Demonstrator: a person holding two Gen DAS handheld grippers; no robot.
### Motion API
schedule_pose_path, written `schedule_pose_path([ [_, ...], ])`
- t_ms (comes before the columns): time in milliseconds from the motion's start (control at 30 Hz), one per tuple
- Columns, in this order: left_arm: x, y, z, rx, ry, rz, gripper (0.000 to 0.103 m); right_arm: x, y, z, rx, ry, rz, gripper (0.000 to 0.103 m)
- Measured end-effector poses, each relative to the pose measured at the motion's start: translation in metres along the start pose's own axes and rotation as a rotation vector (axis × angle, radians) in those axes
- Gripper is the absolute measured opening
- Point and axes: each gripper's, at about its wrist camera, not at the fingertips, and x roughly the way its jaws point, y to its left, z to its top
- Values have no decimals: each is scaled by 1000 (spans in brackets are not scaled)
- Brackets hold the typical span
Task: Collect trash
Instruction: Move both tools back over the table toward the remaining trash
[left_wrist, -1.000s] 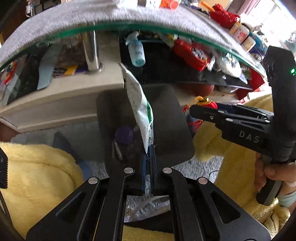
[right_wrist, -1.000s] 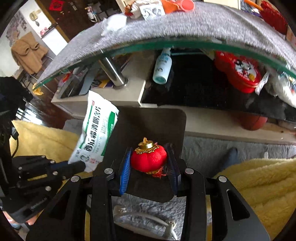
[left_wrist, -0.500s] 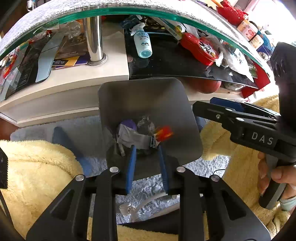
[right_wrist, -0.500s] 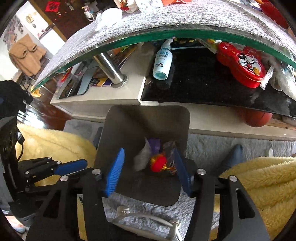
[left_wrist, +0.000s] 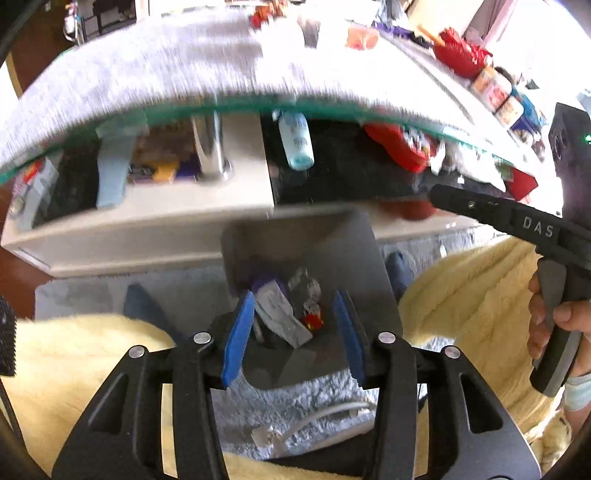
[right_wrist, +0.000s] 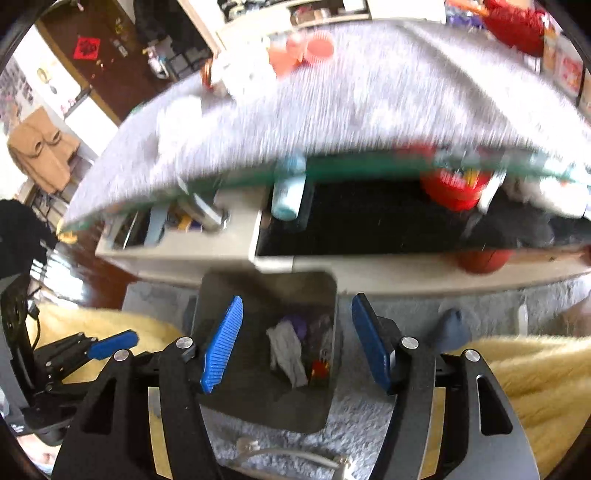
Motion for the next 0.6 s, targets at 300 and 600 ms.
schedule_pose_path([
  [300, -25, 8, 63, 1, -105, 17, 46, -17, 1, 60, -32, -98, -26, 63],
  [600, -22, 5, 137, 24, -155, 2, 46, -6, 5, 126, -71, -132, -42, 63],
])
